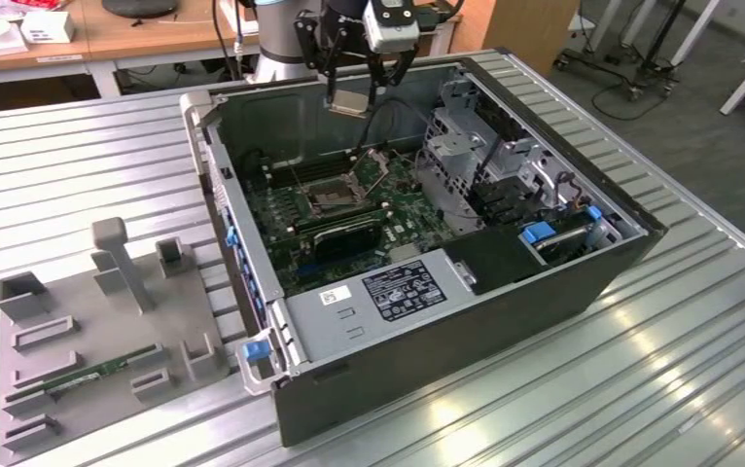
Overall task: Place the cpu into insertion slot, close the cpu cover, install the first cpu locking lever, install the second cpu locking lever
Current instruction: 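Place the cpu into insertion slot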
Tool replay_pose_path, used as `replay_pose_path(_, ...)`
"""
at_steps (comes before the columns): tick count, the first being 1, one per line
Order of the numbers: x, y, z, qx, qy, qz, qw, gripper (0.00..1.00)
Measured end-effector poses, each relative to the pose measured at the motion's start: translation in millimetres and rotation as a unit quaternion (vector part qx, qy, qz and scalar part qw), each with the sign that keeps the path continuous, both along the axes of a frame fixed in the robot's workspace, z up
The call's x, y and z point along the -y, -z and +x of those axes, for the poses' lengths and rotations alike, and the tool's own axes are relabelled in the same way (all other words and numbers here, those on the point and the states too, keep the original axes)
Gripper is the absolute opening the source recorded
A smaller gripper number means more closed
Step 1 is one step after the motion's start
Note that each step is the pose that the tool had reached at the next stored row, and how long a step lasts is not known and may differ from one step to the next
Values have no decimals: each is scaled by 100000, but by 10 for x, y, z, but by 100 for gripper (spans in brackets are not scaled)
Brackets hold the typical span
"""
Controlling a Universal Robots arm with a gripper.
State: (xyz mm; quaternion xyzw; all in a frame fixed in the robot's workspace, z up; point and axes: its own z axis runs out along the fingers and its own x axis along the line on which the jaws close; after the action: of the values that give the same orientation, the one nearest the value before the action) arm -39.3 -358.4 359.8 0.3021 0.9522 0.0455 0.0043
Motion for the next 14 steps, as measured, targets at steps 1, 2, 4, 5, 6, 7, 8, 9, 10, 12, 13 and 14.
replay_pose_path(1, 0, 0, 0, -3, 204, 4, 100000, 54)
replay_pose_path(2, 0, 0, 0, 0, 206, 3, 100000, 54)
replay_pose_path(4, 0, 0, 0, 2, 257, 3, 100000, 54)
replay_pose_path(5, 0, 0, 0, 2, 259, 3, 100000, 54)
replay_pose_path(6, 0, 0, 0, 2, 260, 5, 100000, 54)
replay_pose_path(7, 0, 0, 0, 1, 260, 3, 100000, 54)
replay_pose_path(8, 0, 0, 0, 3, 261, 5, 100000, 54)
replay_pose_path(9, 0, 0, 0, 1, 262, 2, 100000, 54)
replay_pose_path(10, 0, 0, 0, 3, 264, 5, 100000, 54)
replay_pose_path(12, 0, 0, 0, 1, 265, 2, 100000, 54)
replay_pose_path(13, 0, 0, 0, 1, 282, 4, 100000, 54)
replay_pose_path(14, 0, 0, 0, 2, 333, 3, 99999, 54)
